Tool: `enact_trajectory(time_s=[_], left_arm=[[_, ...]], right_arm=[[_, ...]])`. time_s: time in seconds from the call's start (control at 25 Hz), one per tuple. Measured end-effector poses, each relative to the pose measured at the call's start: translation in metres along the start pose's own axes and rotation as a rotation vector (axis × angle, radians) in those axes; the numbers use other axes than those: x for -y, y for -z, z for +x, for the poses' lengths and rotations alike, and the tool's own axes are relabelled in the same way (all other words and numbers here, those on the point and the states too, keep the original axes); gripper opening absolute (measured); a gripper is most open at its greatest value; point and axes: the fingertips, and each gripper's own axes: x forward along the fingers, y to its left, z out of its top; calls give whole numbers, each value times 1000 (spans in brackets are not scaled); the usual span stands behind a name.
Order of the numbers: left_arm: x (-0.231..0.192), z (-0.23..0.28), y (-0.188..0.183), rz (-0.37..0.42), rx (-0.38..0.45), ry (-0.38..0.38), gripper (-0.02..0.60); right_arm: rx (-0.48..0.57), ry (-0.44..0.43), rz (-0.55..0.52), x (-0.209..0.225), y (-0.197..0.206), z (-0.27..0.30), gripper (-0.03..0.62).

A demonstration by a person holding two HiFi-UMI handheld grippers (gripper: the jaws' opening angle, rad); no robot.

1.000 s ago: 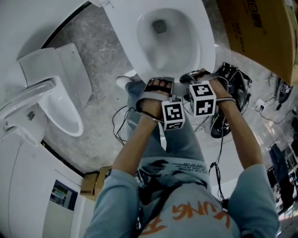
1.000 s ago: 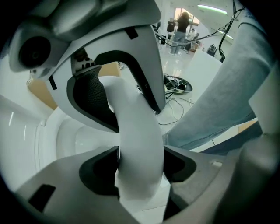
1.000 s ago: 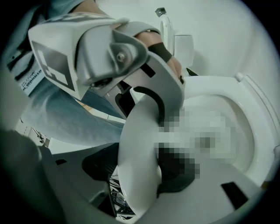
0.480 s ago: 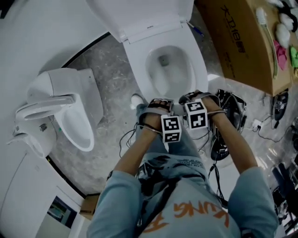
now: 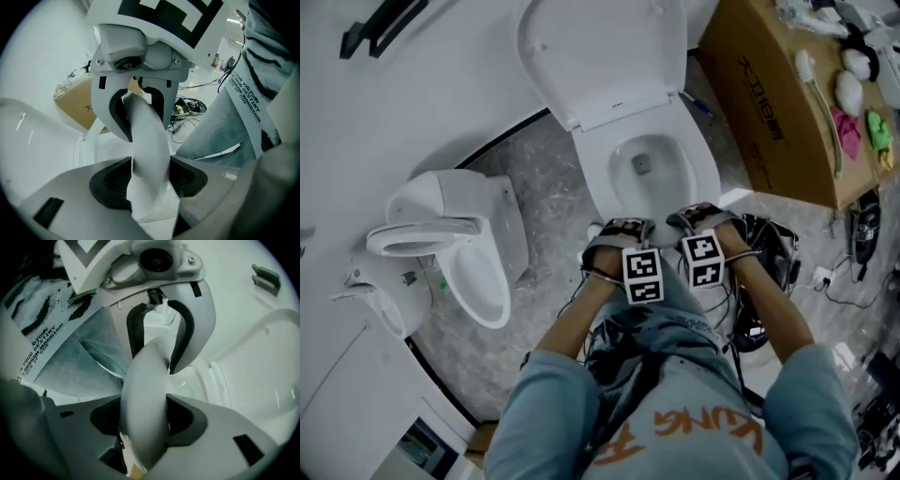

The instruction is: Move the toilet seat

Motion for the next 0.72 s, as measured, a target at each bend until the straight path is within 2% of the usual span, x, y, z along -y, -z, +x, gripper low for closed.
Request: enact_trajectory(time_s=[0.28,0.48,0.72], left_arm=[[-35,-43,-2,-15,36,-88,224],[-79,-90,-1,-126,101,-181,224],[-130,-128,4,-149,168,-272,225]], right_arm=[[42,104,64,38,-14,-40,210],[106,231,125,87,-28,-86,209],[134,398,146,146,-38,-134,192]])
